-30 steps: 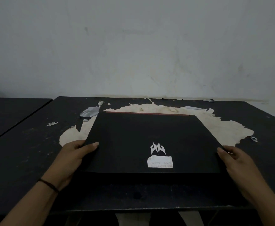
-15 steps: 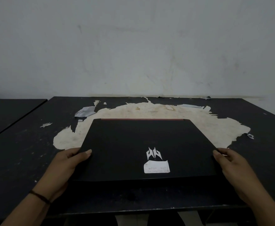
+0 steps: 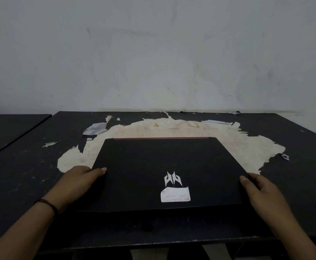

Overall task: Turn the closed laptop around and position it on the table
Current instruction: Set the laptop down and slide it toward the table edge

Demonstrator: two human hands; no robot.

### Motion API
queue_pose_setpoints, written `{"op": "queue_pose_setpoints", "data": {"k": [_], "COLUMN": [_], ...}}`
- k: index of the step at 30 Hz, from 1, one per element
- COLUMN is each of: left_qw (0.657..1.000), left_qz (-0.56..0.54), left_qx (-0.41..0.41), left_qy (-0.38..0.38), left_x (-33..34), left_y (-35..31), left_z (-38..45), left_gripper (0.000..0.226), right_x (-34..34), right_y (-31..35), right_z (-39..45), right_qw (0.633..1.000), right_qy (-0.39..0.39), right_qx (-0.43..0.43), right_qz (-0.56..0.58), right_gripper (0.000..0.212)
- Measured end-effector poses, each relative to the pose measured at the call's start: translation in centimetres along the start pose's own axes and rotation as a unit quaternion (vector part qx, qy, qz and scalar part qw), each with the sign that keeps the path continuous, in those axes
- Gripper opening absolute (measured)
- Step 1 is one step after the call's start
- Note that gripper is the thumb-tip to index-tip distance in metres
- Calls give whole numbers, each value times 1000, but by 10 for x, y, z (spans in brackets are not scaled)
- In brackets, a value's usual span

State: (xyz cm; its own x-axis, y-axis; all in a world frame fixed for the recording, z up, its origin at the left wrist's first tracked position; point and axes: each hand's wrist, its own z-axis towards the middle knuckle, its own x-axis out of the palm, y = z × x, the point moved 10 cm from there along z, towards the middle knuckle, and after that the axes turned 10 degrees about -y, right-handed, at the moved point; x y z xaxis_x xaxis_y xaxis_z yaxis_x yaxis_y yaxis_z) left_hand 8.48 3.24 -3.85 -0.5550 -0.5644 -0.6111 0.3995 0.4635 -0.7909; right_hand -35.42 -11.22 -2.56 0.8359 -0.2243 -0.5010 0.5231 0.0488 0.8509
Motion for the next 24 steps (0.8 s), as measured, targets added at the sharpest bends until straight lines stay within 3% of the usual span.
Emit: {"op": "queue_pose_setpoints", "data": {"k": [5, 24], "left_qw": [994, 992], "left_qz": [95, 56], "left_qx": [44, 104], "left_qy": [-22, -38], "left_x": [-8, -10], "left_y": [-8, -1], "left_z": [7, 6], "left_gripper": [63, 58], "right_x": [-3, -7], "right_y": [6, 8], "right_z": [-8, -12], "right_qw": [1000, 998], "right_qy": [-14, -41], "right_qx": [-20, -42], "right_qz": [7, 38], "right_gripper": [38, 49]}}
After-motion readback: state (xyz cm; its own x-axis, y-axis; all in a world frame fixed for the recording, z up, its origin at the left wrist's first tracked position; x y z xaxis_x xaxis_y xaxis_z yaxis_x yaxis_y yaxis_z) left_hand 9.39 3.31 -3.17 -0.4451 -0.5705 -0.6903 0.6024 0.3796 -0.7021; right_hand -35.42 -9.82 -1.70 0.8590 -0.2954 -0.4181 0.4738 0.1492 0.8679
